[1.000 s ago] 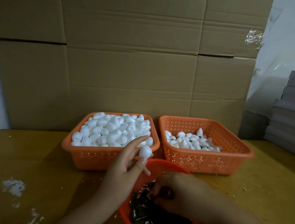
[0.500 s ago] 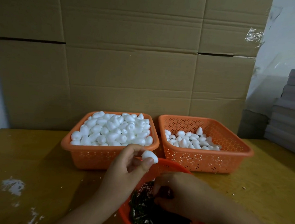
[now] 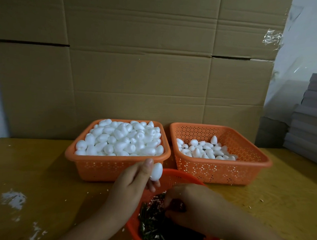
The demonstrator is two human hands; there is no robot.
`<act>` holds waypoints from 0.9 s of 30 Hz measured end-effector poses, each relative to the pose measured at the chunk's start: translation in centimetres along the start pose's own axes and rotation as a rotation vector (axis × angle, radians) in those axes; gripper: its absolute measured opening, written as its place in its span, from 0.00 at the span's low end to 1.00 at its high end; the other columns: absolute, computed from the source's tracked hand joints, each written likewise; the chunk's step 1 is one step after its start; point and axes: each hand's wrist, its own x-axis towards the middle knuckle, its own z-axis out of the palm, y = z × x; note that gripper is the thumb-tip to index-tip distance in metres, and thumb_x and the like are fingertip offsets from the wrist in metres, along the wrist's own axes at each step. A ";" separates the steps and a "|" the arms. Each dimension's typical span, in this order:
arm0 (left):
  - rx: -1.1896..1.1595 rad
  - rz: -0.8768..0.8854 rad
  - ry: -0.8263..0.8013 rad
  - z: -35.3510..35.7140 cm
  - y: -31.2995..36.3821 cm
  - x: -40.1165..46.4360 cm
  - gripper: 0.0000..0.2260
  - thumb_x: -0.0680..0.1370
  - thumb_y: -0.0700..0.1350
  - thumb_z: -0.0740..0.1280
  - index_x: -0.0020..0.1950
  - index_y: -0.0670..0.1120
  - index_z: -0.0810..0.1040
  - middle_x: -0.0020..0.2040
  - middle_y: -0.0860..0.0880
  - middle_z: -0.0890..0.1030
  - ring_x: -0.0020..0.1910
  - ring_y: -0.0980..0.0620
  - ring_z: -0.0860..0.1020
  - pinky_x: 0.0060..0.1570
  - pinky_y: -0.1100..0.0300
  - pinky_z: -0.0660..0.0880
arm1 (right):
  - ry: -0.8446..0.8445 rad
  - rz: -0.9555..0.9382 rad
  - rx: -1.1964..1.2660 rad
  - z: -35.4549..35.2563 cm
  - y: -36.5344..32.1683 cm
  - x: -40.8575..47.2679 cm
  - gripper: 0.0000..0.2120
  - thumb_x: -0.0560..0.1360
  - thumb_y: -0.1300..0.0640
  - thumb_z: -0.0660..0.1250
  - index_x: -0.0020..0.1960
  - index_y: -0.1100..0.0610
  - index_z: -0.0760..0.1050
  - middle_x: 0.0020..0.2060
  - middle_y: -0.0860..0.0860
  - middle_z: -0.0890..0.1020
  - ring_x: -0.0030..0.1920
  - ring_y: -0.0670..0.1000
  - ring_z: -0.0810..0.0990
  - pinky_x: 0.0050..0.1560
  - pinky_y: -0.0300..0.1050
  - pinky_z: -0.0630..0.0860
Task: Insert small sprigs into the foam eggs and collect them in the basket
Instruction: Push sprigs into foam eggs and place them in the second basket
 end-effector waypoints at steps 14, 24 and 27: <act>0.022 -0.021 -0.028 -0.2 -0.1 0.1 0.12 0.71 0.42 0.75 0.45 0.58 0.76 0.48 0.54 0.84 0.50 0.56 0.82 0.48 0.65 0.77 | 0.037 0.014 0.038 -0.1 -0.2 0.0 0.09 0.75 0.46 0.66 0.54 0.43 0.76 0.49 0.40 0.80 0.46 0.33 0.69 0.42 0.22 0.66; 0.148 0.048 -0.045 -0.3 0.0 -0.1 0.18 0.76 0.47 0.71 0.60 0.69 0.77 0.59 0.62 0.79 0.63 0.60 0.76 0.64 0.56 0.73 | 0.031 0.005 0.037 0.1 0.1 0.0 0.09 0.74 0.46 0.66 0.54 0.43 0.76 0.50 0.39 0.80 0.46 0.34 0.71 0.43 0.22 0.66; 0.161 0.031 -0.037 -0.3 -0.1 -0.1 0.20 0.75 0.50 0.71 0.63 0.69 0.75 0.57 0.62 0.79 0.59 0.60 0.77 0.60 0.59 0.73 | 0.029 0.012 0.039 0.1 0.0 0.0 0.09 0.75 0.45 0.66 0.55 0.42 0.76 0.50 0.38 0.80 0.45 0.34 0.71 0.43 0.22 0.66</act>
